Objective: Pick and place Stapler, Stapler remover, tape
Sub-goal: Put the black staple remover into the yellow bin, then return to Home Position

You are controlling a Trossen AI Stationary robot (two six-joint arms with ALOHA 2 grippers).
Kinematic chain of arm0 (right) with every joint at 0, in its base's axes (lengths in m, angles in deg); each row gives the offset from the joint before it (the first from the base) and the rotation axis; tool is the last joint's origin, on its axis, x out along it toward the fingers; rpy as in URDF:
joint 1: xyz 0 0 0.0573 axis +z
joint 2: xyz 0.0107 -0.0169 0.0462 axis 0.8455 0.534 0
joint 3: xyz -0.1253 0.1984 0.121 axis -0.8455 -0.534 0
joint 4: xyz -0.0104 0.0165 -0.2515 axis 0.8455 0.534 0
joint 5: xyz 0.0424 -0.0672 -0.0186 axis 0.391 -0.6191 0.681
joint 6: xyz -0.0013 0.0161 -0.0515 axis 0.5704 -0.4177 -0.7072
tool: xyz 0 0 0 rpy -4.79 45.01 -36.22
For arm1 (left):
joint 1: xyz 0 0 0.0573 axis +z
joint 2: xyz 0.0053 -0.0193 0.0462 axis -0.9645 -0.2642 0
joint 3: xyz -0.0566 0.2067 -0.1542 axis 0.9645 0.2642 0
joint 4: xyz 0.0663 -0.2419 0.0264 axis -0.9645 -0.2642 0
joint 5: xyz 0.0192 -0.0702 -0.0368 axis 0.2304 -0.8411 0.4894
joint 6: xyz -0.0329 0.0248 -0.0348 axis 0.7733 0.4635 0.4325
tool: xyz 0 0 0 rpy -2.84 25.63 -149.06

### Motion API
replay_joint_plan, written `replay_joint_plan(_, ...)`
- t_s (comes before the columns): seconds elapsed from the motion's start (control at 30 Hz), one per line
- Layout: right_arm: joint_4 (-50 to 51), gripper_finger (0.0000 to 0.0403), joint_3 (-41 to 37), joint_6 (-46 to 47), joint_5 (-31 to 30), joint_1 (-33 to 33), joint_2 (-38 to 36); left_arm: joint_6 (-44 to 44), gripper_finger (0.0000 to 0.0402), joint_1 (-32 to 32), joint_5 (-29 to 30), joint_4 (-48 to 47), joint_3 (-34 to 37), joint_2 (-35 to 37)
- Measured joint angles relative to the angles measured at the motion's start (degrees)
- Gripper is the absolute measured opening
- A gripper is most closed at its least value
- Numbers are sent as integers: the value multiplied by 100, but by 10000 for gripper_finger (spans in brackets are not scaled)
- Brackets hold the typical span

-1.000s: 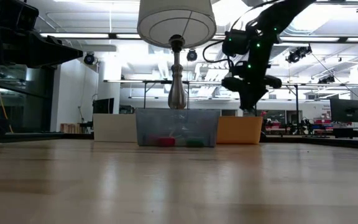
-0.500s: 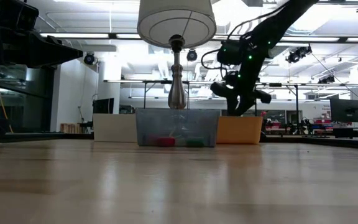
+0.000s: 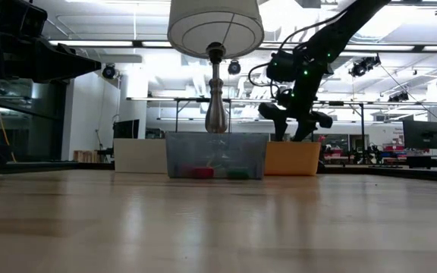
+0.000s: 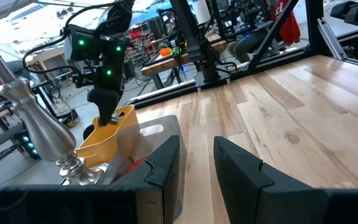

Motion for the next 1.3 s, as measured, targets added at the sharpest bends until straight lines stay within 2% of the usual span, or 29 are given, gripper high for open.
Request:
replay_joint_plan(0.27,-57,258,4,0,54,4,0,0,96,0,2,0,0,-2)
replay_joint_plan(0.5,-86,266,4,-29,216,4,-90,0,96,0,0,0,0,-2)
replay_joint_plan(0.63,-113,266,7,-358,743,40,-227,0,96,0,0,0,0,-2)
replay_joint_plan(0.8,-111,266,7,-1164,1918,219,-360,0,96,0,1,0,0,-1)
replay_joint_plan(0.9,-154,266,4,-1500,2293,364,-537,0,96,0,0,0,0,-1)
replay_joint_plan(1.13,140,266,-11,-1394,2263,694,-1053,0,96,0,0,0,0,0)
replay_joint_plan(1.3,-44,266,-566,-1439,1811,948,-1508,0,96,0,0,0,0,0)
